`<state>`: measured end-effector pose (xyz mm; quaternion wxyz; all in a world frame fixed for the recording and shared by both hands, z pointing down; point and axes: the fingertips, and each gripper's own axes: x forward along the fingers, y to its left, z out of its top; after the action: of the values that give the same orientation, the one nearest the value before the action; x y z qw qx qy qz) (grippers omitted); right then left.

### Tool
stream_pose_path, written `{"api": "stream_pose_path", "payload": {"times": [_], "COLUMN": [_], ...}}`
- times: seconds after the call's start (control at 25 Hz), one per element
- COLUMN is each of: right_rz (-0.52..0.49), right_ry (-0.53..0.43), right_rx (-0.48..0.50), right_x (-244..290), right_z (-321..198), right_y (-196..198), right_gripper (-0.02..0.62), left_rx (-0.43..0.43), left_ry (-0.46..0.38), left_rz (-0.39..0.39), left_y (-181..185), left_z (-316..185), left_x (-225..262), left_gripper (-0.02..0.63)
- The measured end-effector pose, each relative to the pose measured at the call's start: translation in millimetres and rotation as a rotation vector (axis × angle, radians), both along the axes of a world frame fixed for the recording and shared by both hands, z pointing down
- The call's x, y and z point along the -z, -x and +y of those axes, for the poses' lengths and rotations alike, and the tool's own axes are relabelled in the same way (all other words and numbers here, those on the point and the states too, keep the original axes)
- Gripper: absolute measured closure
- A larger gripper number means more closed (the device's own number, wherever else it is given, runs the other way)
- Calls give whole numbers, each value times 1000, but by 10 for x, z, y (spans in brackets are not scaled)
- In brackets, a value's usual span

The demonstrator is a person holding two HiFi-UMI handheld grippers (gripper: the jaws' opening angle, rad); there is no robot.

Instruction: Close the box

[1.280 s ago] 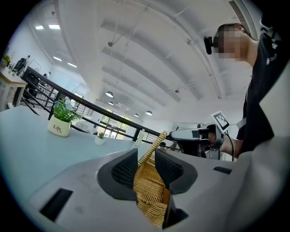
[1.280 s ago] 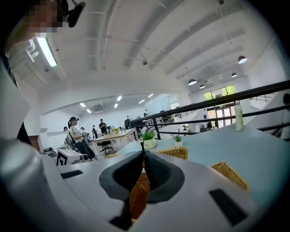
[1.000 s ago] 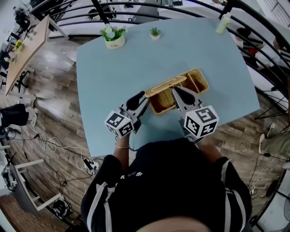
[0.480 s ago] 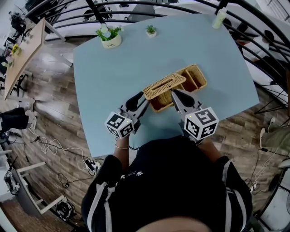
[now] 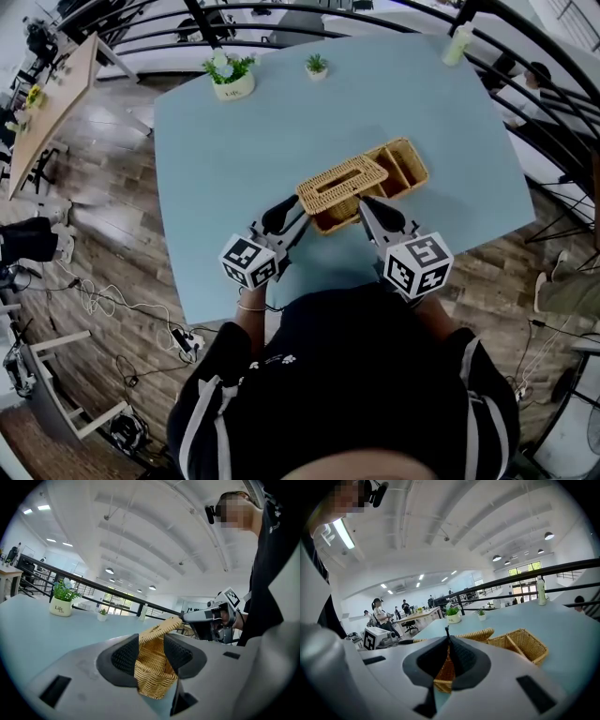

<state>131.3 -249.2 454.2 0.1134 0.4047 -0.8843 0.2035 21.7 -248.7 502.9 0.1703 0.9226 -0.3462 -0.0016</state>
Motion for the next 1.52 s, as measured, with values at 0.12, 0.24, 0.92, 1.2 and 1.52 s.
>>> {"api": "stream_pose_path", "payload": {"times": [0.12,0.24,0.92,1.2,1.52], "right_rz": [4,5,25,36,47], "right_ry": [6,20,85,113,128], "right_rx": [2,0,-1,3,4], "right_x": [-38,-86,-313,-429,-500], "right_z": [30,78,220,256,271], "right_y": [-18,-32,-121,-140,-154], "right_gripper": [580,580,580,580,580], "left_rx": [0,-5,-29,-26,-1], "left_ry": [12,29,75,95,123], "left_rz": [-4,-6,-24,-29,-5], "left_y": [-7,-8,-77,-94,-54], "left_z": [19,64,192,226,246], "left_x": [-36,-80,-240,-329,-387], "left_gripper": [456,449,443,443,444]}}
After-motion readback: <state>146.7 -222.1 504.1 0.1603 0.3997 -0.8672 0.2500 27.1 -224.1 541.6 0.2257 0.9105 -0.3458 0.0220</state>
